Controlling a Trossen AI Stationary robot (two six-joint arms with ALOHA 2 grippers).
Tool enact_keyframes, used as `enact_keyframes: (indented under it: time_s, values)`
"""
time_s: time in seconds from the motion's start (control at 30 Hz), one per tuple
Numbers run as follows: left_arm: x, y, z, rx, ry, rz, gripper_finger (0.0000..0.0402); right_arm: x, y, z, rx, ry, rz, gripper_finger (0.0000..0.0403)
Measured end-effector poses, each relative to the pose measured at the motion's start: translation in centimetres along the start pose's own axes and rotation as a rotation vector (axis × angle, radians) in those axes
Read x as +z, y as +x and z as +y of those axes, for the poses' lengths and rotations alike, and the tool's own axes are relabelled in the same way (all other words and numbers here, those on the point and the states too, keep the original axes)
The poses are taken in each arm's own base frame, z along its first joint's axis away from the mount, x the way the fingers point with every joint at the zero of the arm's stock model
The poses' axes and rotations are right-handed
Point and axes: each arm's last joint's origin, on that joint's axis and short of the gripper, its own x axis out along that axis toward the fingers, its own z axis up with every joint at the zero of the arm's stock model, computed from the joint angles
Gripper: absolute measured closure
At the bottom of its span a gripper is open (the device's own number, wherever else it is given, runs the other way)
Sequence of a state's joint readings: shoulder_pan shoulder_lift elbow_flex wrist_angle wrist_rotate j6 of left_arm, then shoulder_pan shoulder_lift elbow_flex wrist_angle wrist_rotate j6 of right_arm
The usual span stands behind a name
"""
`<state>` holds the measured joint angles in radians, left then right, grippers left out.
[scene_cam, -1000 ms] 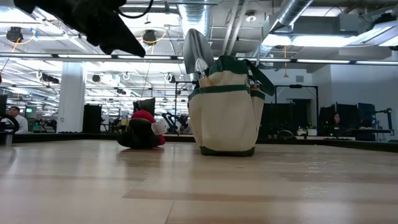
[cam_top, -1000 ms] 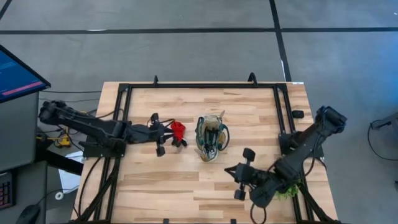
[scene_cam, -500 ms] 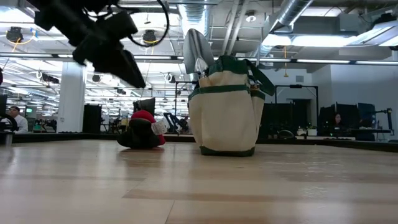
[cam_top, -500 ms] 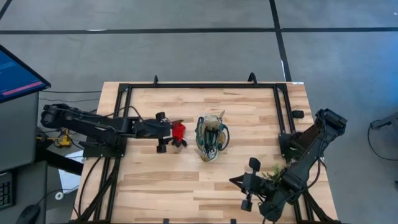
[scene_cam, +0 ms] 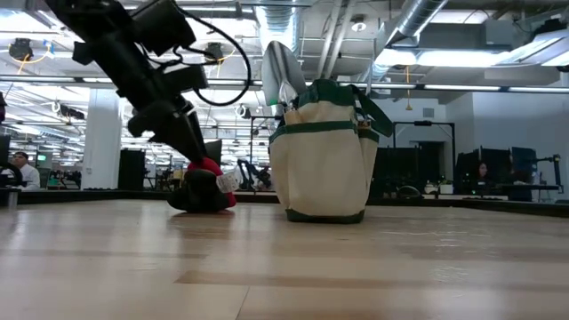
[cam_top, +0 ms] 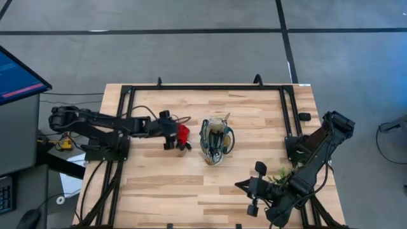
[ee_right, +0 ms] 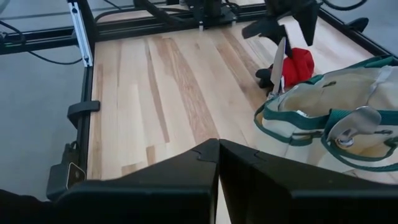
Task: Pick & Place Garden tools in Gardening bag
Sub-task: Put the red gloves into the gardening bag
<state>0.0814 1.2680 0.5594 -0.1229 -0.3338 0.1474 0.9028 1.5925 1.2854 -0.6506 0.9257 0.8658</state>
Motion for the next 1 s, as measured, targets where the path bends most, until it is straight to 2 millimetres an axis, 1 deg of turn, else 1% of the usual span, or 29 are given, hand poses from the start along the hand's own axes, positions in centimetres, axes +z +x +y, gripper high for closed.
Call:
enact_keyframes:
  time_s: [0.1,0.17,0.27,0.33,0.5,0.7,0.83,1.0]
  values:
    - [-0.1,0.3,0.9,-0.022,-0.058,0.004,0.0182,0.0,0.0,0.0,0.0,0.0,0.0,0.0403]
    - [-0.2,0.5,1.3,-0.066,-0.078,0.001,0.0187,0.0,0.0,0.0,0.0,0.0,0.0,0.0403]
    - [-0.3,0.7,1.4,-0.155,-0.102,-0.001,0.0197,0.0,0.0,0.0,-0.001,-0.001,0.0,0.0403]
    - [-0.3,0.7,1.4,-0.186,-0.106,-0.008,0.0203,0.0,0.0,0.0,-0.002,-0.001,-0.001,0.0403]
    - [-0.3,0.7,1.4,-0.195,-0.107,-0.008,0.0215,0.0,0.0,0.0,-0.005,-0.001,-0.005,0.0403]
    - [-0.4,0.8,1.3,-0.197,-0.152,0.007,0.0227,0.0,0.0,-0.1,-0.013,-0.001,-0.014,0.0403]
    - [-0.6,1.1,1.2,-0.199,-0.163,0.03,0.024,0.1,0.0,-0.1,-0.013,0.0,-0.015,0.0403]
    - [-0.9,2.1,0.9,-0.197,-0.191,0.072,0.0267,0.1,0.0,-0.1,-0.014,0.0,-0.016,0.0403]
